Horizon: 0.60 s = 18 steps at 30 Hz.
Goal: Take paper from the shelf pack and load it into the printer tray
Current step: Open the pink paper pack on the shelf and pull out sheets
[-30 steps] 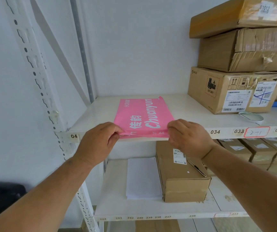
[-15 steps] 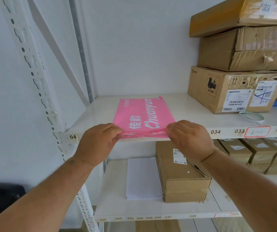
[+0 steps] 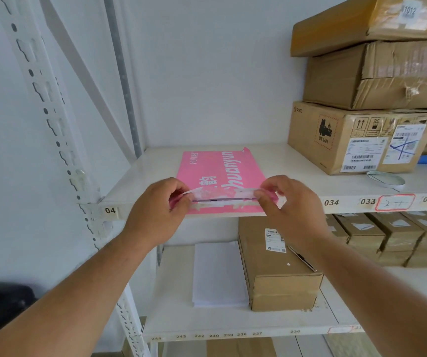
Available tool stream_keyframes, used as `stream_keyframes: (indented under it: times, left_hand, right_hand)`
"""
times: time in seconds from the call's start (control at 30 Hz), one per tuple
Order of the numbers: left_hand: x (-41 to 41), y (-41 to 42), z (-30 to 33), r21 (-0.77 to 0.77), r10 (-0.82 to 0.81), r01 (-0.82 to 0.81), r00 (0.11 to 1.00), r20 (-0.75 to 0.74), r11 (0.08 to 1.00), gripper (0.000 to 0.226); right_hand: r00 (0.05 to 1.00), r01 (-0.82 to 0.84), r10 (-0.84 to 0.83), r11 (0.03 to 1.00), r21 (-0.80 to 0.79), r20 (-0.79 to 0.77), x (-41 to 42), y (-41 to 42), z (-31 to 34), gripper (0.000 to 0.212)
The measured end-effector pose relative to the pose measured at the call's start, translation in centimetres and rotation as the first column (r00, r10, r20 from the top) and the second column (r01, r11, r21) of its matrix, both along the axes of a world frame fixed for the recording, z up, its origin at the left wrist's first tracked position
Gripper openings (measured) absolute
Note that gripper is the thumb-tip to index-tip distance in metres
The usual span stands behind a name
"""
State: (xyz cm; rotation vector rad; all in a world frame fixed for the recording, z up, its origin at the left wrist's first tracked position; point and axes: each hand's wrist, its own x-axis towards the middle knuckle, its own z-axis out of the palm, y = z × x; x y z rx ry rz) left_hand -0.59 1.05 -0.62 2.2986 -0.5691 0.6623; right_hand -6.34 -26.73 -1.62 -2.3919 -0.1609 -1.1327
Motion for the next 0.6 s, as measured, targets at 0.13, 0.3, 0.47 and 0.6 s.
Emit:
stream_keyframes:
  times: [0.13,0.3,0.47,0.6]
  left_hand:
    - [-0.6,-1.0,-0.6,-0.130,0.065,-0.070,0.997,-0.044,0.989,0.011]
    - [-1.3,-2.2,-0.7,-0.133,0.112,-0.118,0.992,-0.059,0.984,0.020]
    - [-1.4,-2.0,-0.9,-0.068,0.047,-0.056,0.990,-0.133,0.996,0.053]
    - [-1.7,-0.4,-1.8,-0.027,0.014,-0.019,0.987,-0.162,0.999,0.065]
  right_hand:
    - [0.942,0.009,0.067,0.974,-0.224,0.330,-1.7,2.3,-2.0,0.010]
    - [0.989,0.016,0.038,0.934,-0.357,0.145,-1.0,4.0,-2.4,0.024]
    - [0.996,0.038,-0.001,0.913,-0.407,0.092,-1.2,4.0,-1.8,0.030]
    - [0.997,0.045,-0.013,0.897,-0.441,0.076,-1.8,3.5,-2.7,0.030]
